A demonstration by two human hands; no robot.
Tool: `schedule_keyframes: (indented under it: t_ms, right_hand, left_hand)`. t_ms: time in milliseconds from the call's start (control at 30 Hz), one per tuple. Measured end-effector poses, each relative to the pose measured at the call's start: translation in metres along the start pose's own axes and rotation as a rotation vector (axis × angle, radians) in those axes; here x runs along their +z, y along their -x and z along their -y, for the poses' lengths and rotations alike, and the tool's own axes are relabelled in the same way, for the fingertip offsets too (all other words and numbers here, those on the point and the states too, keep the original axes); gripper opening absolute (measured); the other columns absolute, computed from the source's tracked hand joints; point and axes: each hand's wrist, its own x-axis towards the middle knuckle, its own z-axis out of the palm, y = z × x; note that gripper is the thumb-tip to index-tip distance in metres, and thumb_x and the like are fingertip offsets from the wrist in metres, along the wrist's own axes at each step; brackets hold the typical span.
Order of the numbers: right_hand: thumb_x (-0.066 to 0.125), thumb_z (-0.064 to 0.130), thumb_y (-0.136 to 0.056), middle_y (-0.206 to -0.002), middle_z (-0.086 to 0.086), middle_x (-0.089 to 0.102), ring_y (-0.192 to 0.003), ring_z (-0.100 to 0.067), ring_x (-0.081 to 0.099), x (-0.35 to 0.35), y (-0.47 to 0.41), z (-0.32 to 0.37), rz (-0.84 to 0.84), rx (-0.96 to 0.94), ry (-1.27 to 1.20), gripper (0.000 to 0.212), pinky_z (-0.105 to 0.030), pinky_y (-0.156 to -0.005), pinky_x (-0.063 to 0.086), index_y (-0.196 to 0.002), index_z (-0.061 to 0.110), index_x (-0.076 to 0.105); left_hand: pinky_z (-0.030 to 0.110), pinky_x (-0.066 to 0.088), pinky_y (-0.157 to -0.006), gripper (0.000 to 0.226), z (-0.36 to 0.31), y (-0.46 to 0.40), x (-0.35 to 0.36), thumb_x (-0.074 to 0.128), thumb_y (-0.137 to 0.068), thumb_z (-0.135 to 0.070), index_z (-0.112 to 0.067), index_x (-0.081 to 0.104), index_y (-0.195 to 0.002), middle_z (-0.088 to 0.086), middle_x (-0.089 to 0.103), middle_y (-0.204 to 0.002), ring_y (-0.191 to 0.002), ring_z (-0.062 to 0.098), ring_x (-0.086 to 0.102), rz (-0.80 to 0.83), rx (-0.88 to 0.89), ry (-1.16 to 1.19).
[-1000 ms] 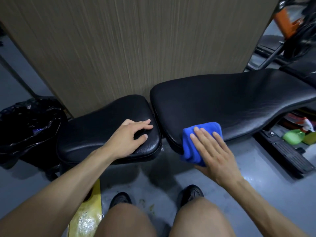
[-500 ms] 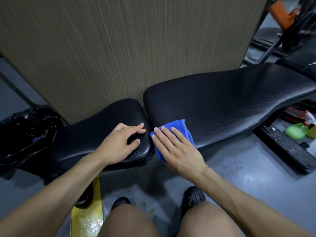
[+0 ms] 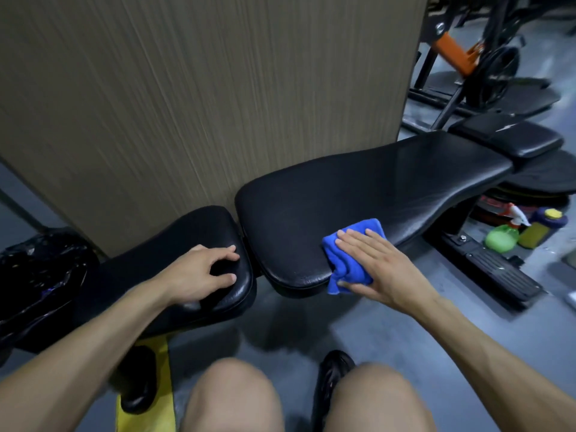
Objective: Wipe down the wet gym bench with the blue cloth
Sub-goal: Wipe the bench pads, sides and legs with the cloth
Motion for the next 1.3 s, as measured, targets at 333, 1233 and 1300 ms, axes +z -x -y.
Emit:
schedule_keyframes:
  t_ms: [333,1233,1300]
  right_hand:
    - [0.063,0.046,-0.094,-0.096,0.016,0.075,-0.089,-0.006,0.07,-0.097,-0.013,-0.013,-0.078,0.631,-0.597,0.023,-0.026,-0.079,0.053,-0.115,0.037,0.068]
    - [0.053,0.07,-0.079,-0.148,-0.009,0.042,-0.127,-0.025,0.054,0.055,-0.064,0.136,-0.773,1.545,-1.105,0.095,-0.047,-0.106,0.046,-0.146,0.011,0.022]
    - [0.056,0.06,-0.088,-0.151,-0.015,0.031,-0.133,-0.03,0.046,0.055,-0.073,0.123,-0.776,1.609,-1.075,0.093,-0.046,-0.109,0.042,-0.147,0.0,0.016]
  left_hand:
    - [0.033,0.014,-0.121,0.05,-0.026,0.004,-0.009,0.062,-0.093,-0.04,-0.039,0.049,-0.141,-0.011,0.027,-0.161,-0.148,0.019,0.024,0.155,-0.061,-0.057]
    - [0.027,0.026,-0.117,0.048,-0.046,-0.032,0.013,0.053,-0.097,-0.041,-0.038,0.045,-0.144,-0.019,0.032,-0.158,-0.145,0.009,0.034,0.076,0.231,-0.085]
    - [0.03,0.027,-0.118,0.047,-0.043,-0.032,0.014,0.051,-0.097,-0.043,-0.04,0.045,-0.143,-0.021,0.031,-0.158,-0.144,0.011,0.035,0.07,0.245,-0.092]
